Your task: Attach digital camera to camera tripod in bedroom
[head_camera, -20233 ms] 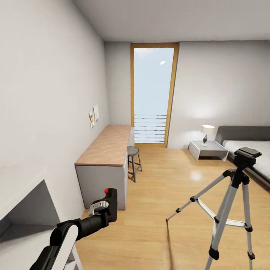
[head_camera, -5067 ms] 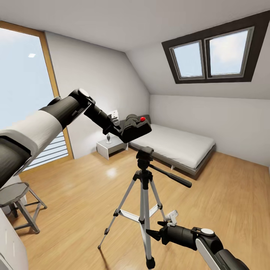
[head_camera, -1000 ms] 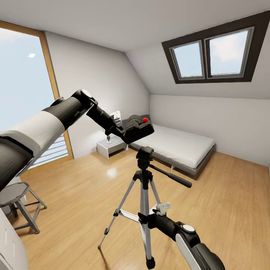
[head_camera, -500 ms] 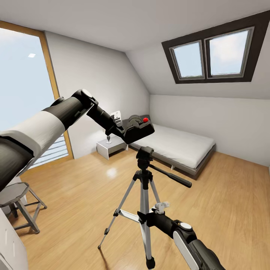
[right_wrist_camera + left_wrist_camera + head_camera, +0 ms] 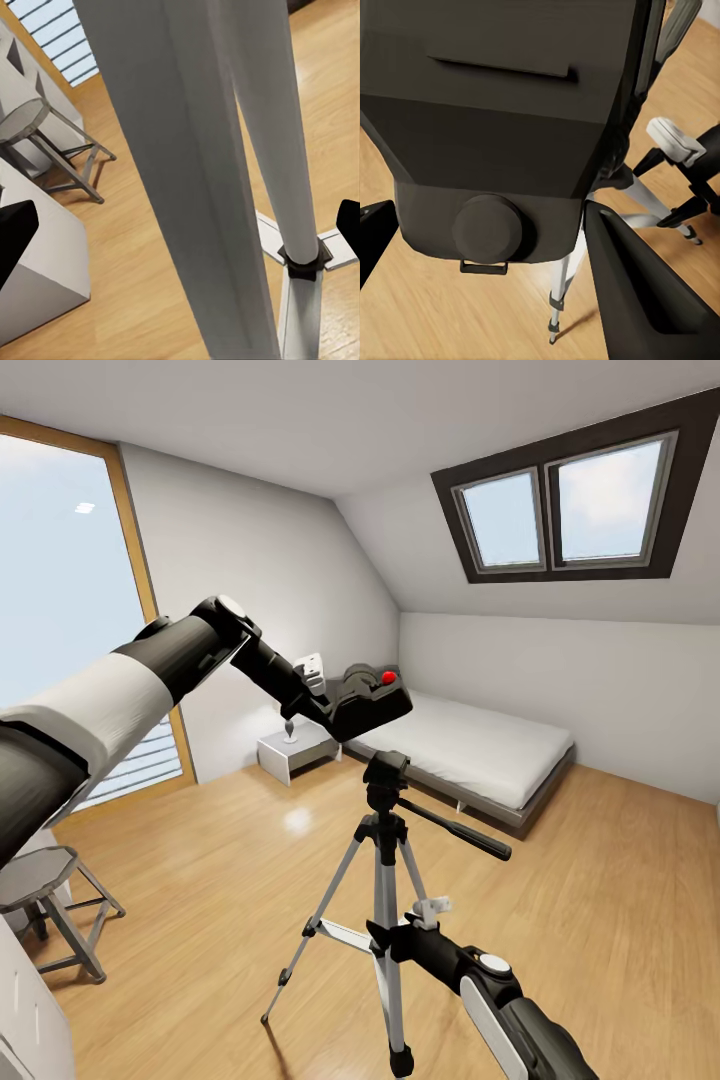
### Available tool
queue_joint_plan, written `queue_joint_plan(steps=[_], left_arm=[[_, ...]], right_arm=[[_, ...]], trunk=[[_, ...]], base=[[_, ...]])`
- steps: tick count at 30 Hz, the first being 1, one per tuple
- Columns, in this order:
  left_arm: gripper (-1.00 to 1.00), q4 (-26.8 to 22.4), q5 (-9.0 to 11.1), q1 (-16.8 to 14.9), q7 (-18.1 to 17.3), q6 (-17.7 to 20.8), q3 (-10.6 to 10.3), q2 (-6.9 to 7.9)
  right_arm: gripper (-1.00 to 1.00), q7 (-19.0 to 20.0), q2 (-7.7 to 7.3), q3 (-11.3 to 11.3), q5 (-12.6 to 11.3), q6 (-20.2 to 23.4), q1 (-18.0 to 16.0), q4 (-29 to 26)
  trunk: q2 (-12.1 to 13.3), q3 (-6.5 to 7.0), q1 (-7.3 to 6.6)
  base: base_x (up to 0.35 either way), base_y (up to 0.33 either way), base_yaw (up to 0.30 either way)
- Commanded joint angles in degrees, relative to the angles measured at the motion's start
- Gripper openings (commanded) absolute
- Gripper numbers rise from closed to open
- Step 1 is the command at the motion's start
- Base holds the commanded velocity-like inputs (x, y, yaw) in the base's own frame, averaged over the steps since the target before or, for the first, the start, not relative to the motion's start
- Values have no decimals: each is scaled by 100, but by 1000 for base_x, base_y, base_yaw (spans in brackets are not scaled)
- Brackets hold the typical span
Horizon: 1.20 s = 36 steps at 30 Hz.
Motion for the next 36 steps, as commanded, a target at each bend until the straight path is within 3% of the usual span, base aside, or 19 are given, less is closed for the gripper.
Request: queue_joint_plan(steps=[1,21,22,36], left_arm=[[-100,-8,36,-31,-5,41,-37,5],[-100,-70,291,-309,-25,46,-40,-19],[-100,-71,294,-312,-27,47,-40,-19],[-100,-84,308,-323,-34,43,-64,-14]], right_arm=[[100,-3,-4,11,-50,22,-4,10],[100,-3,5,15,-50,-6,-7,100],[-100,-3,6,15,-50,-6,-7,101],[-100,-2,-1,16,-42,-7,-7,105]], trunk=[[-5,-3,2],[-5,-3,2],[-5,-3,2],[-5,-3,2]], base=[[0,0,0],[0,0,0],[0,0,0],[0,0,0]])
